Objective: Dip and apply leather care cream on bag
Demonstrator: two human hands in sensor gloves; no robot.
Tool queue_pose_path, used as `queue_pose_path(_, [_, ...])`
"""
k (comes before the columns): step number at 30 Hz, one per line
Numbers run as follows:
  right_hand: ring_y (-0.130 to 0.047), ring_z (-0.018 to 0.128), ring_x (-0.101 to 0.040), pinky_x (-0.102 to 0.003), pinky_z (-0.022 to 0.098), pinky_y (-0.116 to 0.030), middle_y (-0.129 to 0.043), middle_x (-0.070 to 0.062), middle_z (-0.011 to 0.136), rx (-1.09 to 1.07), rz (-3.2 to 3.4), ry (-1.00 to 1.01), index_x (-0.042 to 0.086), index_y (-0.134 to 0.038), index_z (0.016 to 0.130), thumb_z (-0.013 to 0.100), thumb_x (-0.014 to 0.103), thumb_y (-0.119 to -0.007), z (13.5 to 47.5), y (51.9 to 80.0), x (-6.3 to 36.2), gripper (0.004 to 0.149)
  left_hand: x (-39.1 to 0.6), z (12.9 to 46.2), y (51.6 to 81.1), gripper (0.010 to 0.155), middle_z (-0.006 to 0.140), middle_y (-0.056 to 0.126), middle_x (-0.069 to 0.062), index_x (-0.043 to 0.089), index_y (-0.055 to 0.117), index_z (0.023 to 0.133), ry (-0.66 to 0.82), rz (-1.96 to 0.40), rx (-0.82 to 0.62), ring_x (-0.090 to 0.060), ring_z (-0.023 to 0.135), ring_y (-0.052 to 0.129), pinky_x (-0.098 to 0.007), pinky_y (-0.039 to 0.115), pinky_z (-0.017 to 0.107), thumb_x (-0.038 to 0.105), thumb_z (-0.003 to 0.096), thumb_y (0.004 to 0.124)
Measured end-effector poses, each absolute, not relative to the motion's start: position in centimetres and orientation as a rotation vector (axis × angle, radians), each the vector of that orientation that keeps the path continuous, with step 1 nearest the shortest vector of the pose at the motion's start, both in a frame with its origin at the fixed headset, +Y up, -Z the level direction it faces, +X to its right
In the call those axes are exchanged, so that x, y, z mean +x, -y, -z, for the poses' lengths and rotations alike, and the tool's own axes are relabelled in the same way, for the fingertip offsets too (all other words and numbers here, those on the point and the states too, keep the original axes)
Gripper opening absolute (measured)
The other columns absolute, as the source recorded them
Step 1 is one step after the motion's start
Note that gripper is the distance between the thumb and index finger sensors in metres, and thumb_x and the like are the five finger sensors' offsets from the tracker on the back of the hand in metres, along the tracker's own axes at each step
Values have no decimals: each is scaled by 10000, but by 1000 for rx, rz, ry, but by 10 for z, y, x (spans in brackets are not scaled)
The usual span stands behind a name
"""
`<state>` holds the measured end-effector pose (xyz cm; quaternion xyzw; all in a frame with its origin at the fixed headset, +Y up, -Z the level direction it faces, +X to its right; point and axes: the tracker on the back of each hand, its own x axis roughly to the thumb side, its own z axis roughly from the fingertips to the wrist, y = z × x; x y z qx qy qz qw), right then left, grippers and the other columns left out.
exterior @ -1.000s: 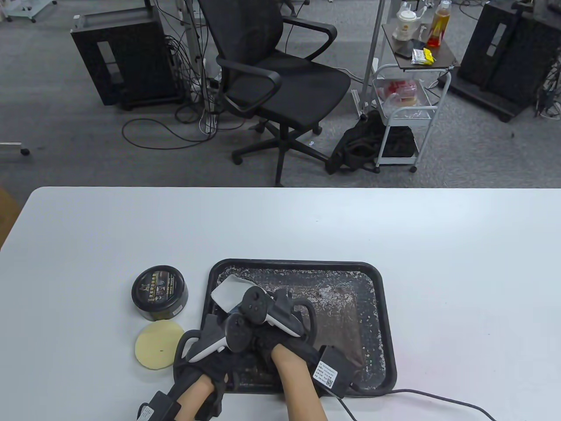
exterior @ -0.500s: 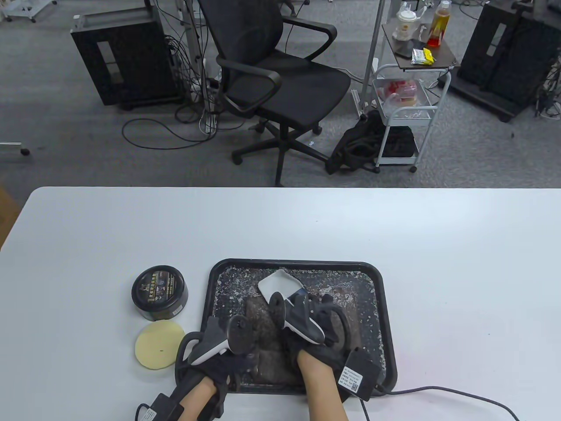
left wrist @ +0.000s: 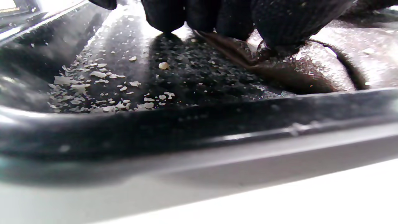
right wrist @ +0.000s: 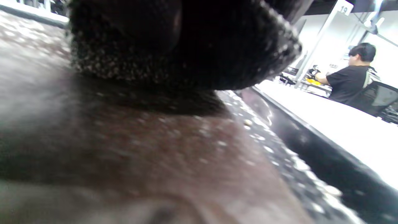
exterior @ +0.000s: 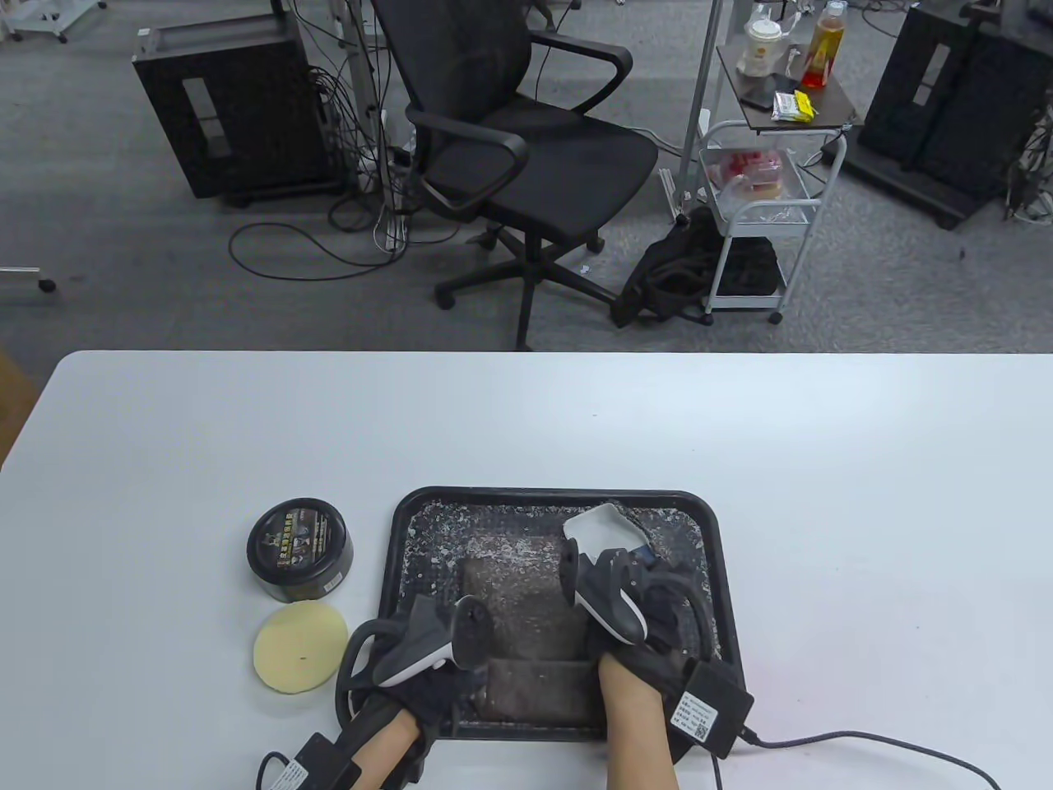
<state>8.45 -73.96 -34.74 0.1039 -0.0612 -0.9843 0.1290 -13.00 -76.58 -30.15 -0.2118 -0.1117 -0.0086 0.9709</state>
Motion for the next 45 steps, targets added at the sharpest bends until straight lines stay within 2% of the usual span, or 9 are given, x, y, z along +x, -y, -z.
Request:
queue_pose_path(9, [-859,897,-354,-582,671,-621,-790,-5,992,418,2996,282,336,-811,900,424,204,-763,347,737,114,496,-134,299,768,595,1099,498,142,412,579,964,227,-16,-411,-148,1089,538,-551,482,784,550,401,710])
queue_pose_path(18, [-853,872,-412,-581,651,-649,-758,-137,985,458,3050,351,265,-766,943,427,194,-759,343,741,116,522,-135,297,769,595,1101,484,154,424,567,963,205,-14,-404,-136,1090,529,-548,480,784,555,399,701])
queue_pose_path(23, [-853,868,-420,-581,652,-649,-756,-155,978,307,3024,319,237,-758,951,423,197,-763,340,741,87,529,-138,297,769,594,1100,476,162,430,561,962,202,-30,-404,-130,1089,519,-544,478,784,559,397,696])
queue_pose_path(32, [-846,876,-405,-570,657,-648,-768,-122,980,13,3108,265,270,-777,941,422,212,-764,333,741,35,523,-146,297,774,599,1102,423,188,452,528,965,185,-115,-444,-112,1090,454,-538,461,783,564,398,688])
queue_pose_path(38, [-878,869,-373,-554,658,-667,-786,-104,972,-196,3003,139,272,-763,945,421,226,-763,326,744,-5,526,-147,297,774,602,1103,404,195,458,513,966,183,-123,-452,-107,1092,435,-534,455,784,566,398,682])
queue_pose_path(45, [-817,924,-343,-563,687,-620,-749,-55,1002,-458,3157,169,327,-754,941,423,223,-763,324,745,-13,529,-149,297,775,612,1105,378,198,460,492,972,187,-147,-478,-101,1092,405,-521,432,789,570,398,677])
